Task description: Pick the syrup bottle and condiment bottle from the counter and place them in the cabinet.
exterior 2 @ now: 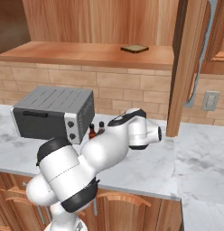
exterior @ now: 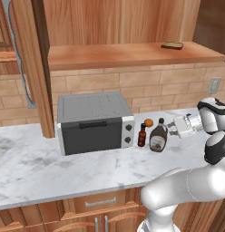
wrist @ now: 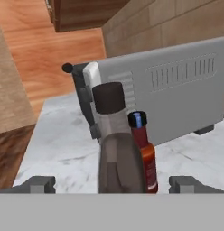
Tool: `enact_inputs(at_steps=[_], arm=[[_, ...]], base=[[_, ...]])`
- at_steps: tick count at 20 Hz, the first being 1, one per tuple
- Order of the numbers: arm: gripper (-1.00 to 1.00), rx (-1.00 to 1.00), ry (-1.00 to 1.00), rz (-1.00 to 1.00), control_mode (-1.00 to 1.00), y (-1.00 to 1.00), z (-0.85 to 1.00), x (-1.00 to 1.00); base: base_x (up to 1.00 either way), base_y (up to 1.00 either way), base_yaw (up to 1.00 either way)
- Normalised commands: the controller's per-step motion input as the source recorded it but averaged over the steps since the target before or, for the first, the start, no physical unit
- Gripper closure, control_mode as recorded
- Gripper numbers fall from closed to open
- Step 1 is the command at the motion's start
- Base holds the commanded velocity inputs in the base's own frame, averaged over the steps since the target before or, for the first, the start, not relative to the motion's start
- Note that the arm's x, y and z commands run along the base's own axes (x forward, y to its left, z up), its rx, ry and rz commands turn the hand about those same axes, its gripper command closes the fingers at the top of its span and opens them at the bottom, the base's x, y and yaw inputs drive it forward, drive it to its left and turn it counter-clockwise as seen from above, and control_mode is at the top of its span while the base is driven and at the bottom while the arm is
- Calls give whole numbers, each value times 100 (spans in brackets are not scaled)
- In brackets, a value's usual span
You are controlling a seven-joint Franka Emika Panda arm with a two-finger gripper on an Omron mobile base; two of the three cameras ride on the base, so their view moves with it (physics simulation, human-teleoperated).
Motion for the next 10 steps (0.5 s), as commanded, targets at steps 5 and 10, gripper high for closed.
enact_inputs(at_steps=[5, 10], arm=[[-100, 1, 0, 0, -100, 18, -11, 3], [-100, 0, 2, 0, -100, 17, -10, 2]], base=[[0, 0, 0], [0, 0, 0]])
